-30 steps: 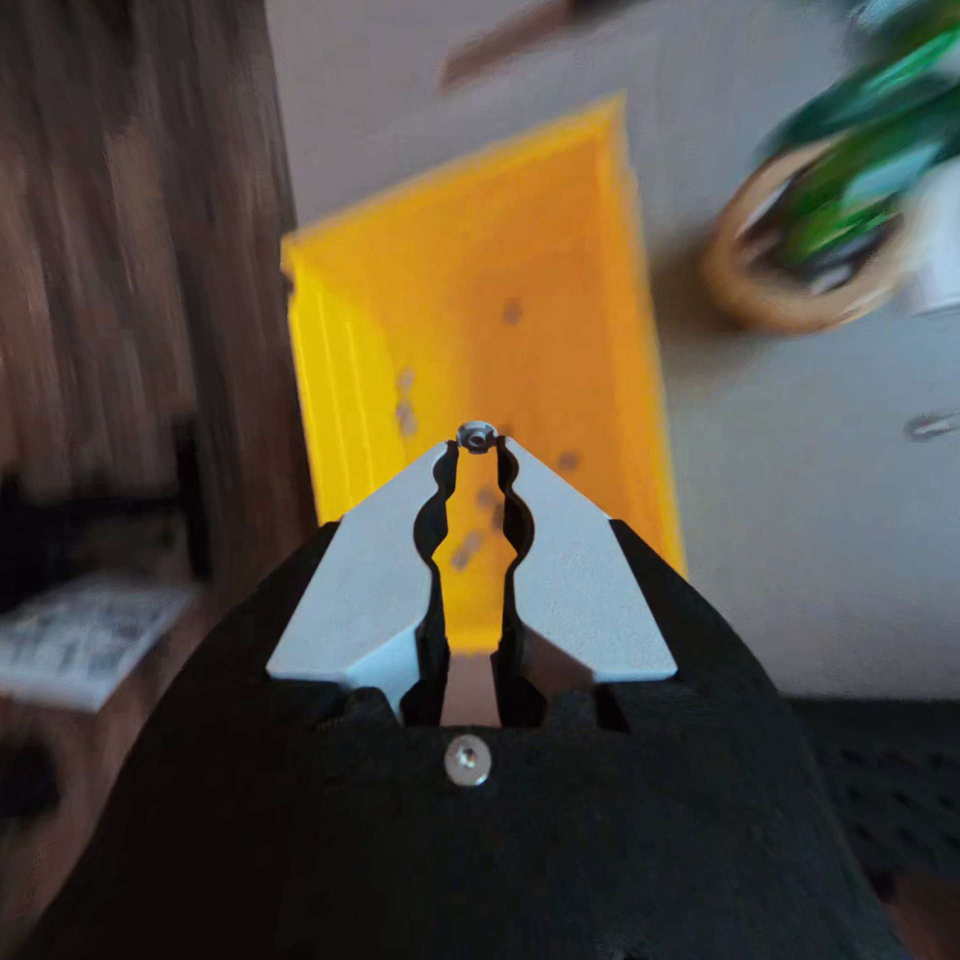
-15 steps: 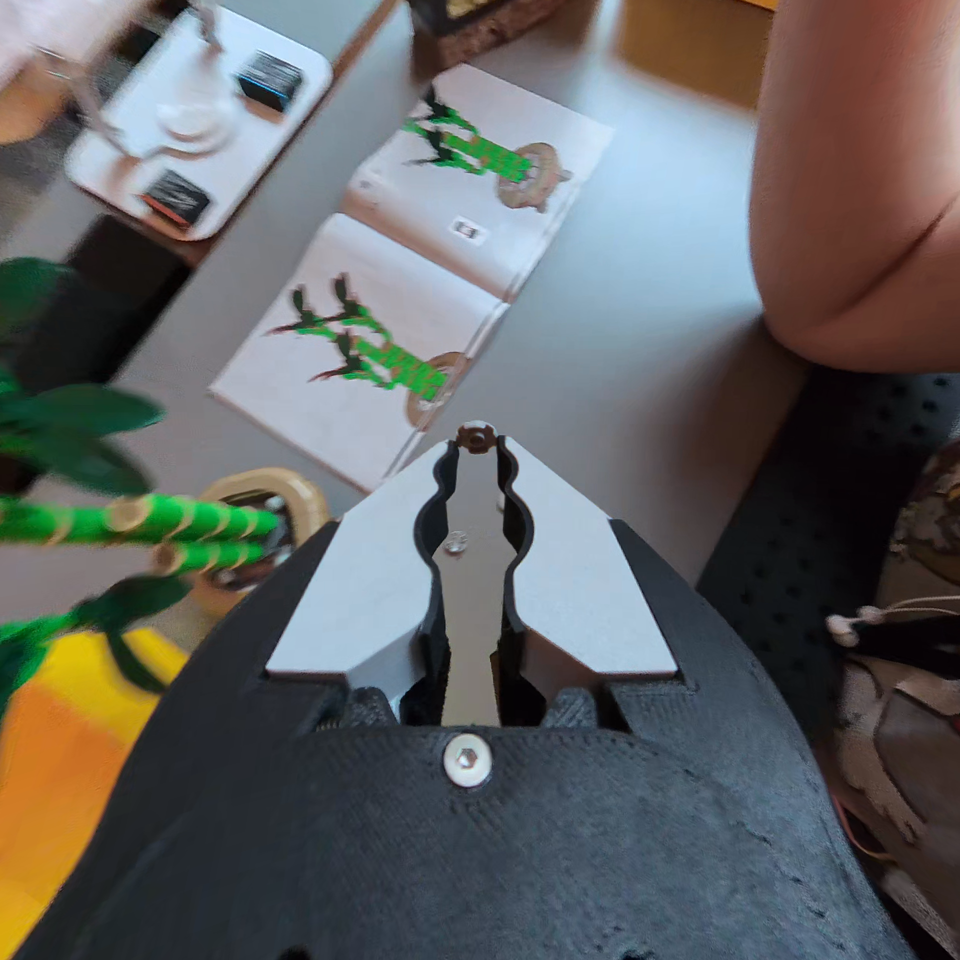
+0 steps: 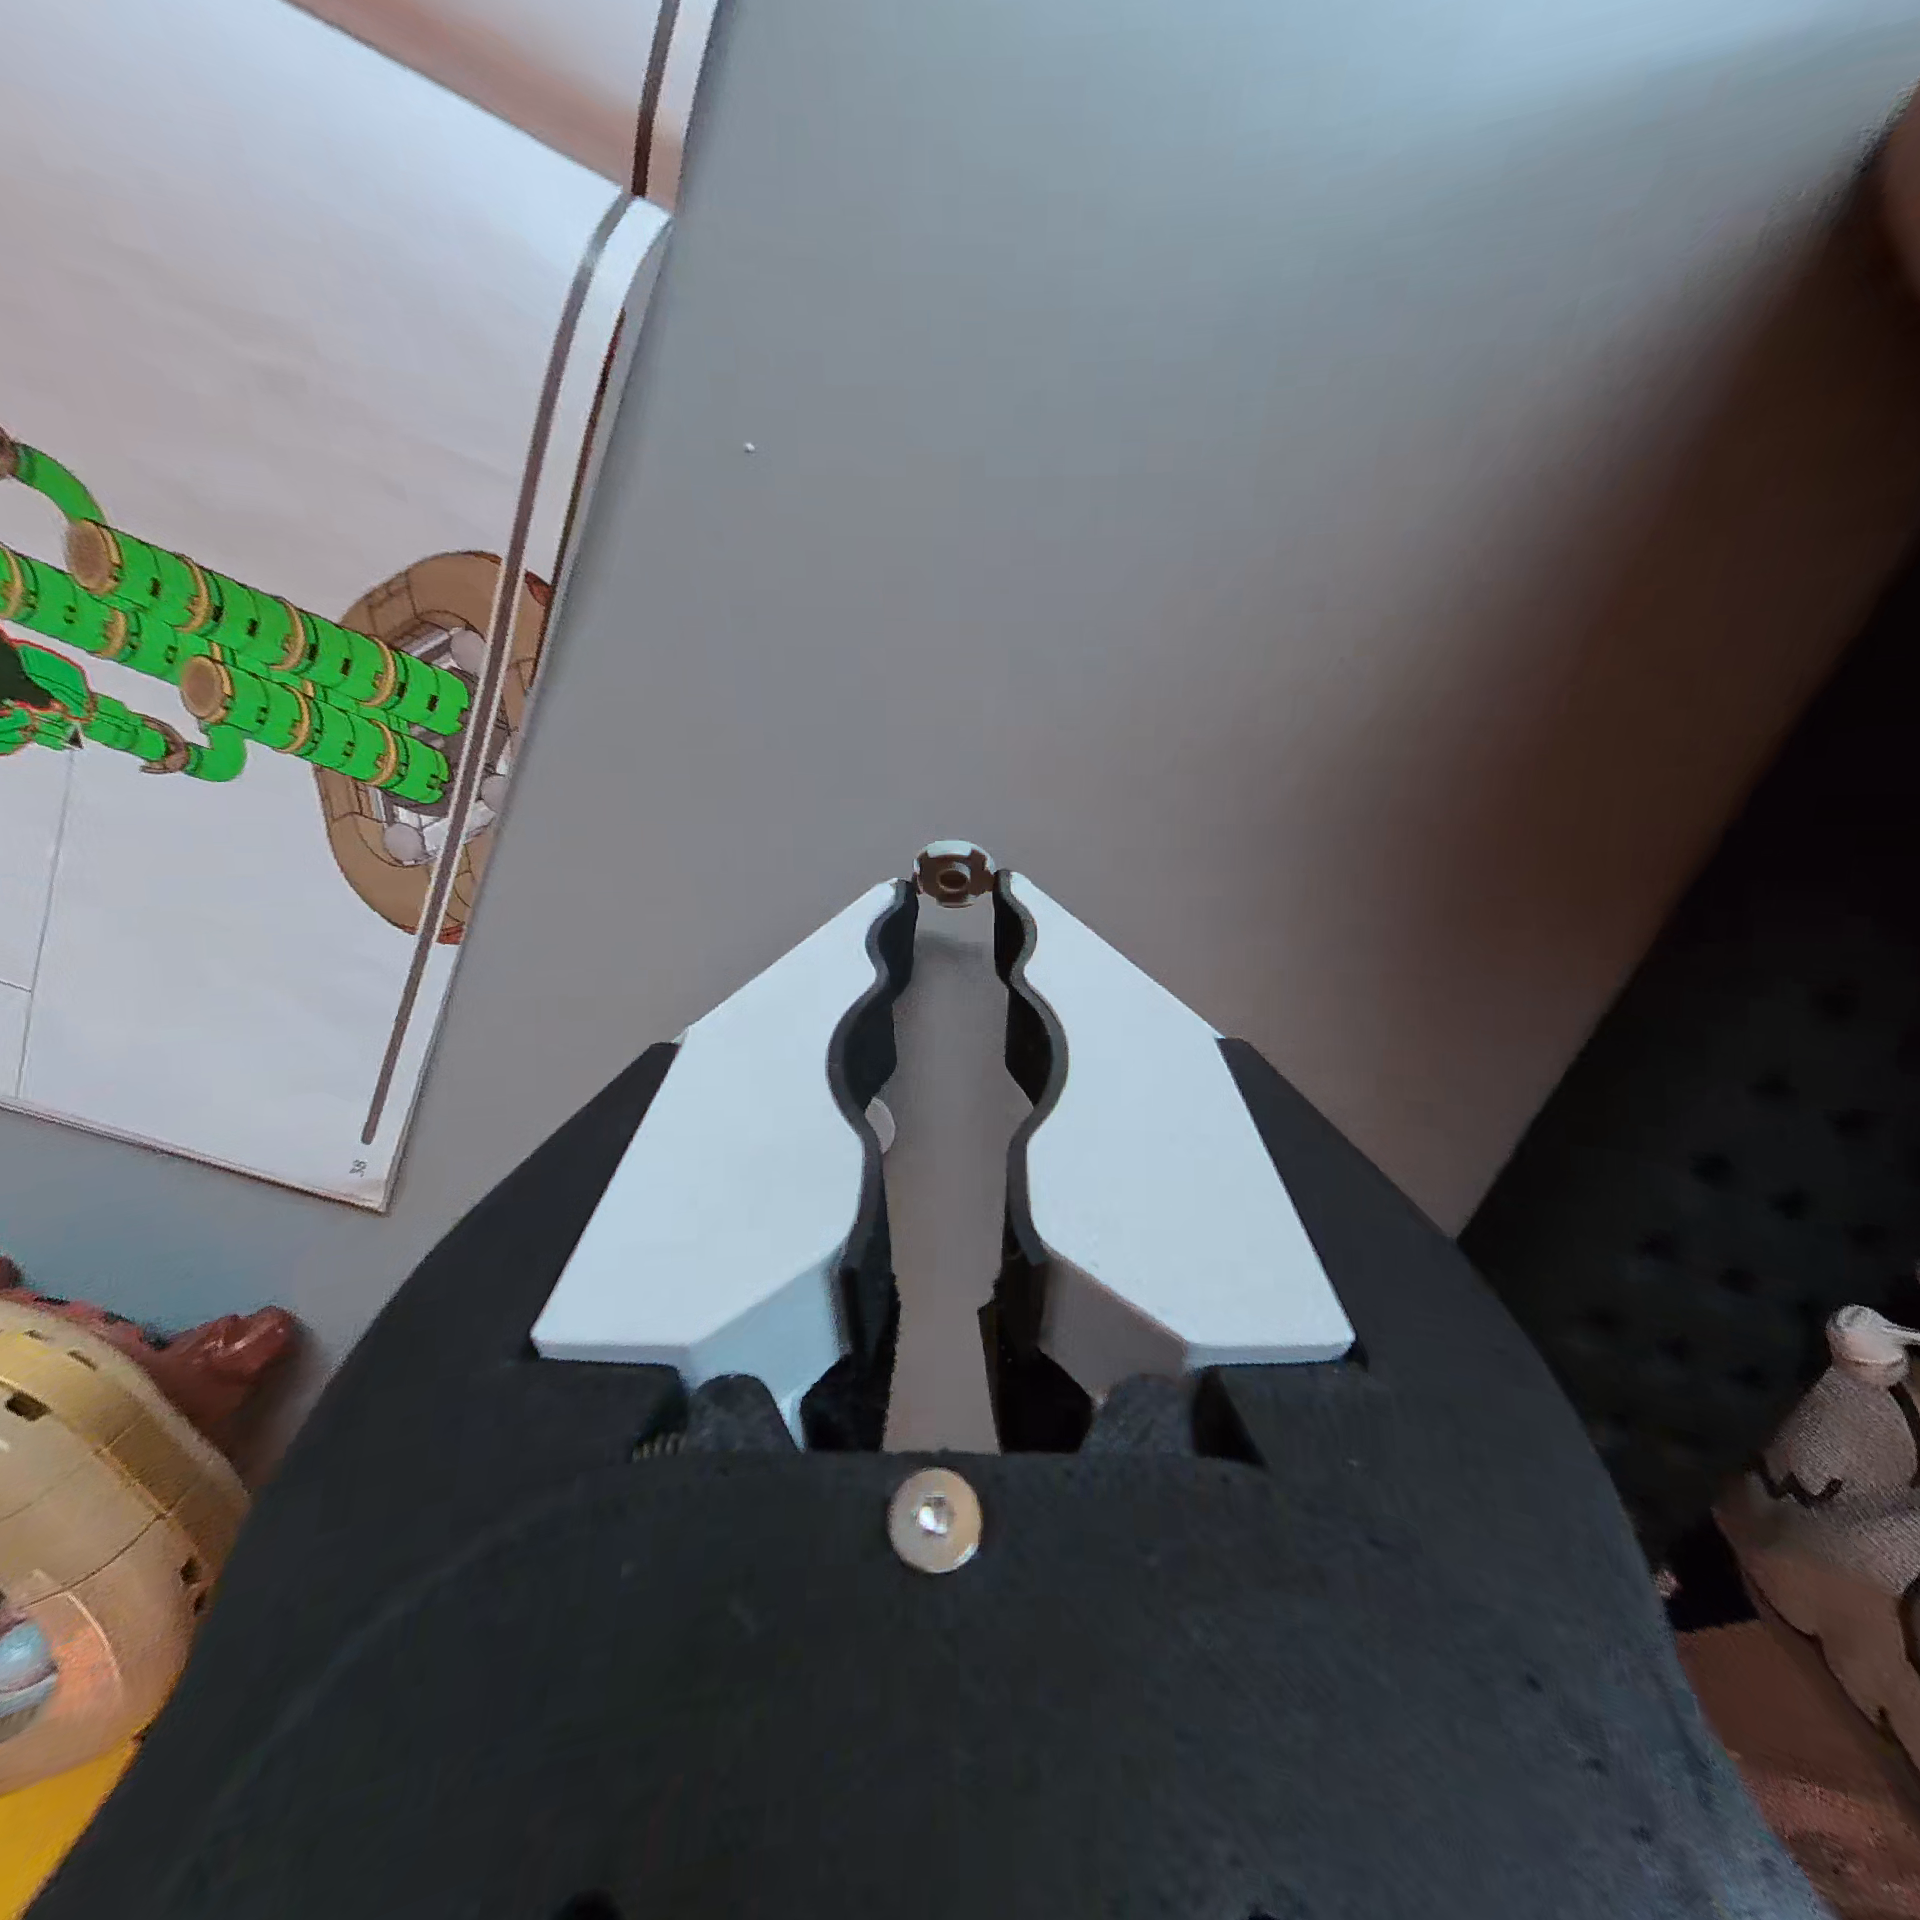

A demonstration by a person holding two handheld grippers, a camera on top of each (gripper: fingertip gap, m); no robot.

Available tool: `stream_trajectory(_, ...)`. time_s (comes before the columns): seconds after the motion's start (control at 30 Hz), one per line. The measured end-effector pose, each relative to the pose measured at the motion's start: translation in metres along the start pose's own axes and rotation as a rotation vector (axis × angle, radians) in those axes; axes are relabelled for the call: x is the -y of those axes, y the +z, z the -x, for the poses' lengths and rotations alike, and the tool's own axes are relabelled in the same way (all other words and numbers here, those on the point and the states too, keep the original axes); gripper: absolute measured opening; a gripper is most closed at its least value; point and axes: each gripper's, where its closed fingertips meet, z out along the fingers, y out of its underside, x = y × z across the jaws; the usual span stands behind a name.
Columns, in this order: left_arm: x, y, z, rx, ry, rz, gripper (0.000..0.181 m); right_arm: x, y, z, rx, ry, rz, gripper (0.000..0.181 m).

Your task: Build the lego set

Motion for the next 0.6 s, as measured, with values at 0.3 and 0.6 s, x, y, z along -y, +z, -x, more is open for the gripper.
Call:
stream_trajectory(0.3,-0.008,0.006,0.016,0.155,0.072,0.055,0.045,-0.013,0.009,0.005,0.017,-0.008,0.059,0.024)
stream_trajectory(0.6,-0.010,-0.064,0.025,0.110,-0.022,-0.109,0.027,-0.008,0.006,0.002,0.008,0.006,0.033,0.024)
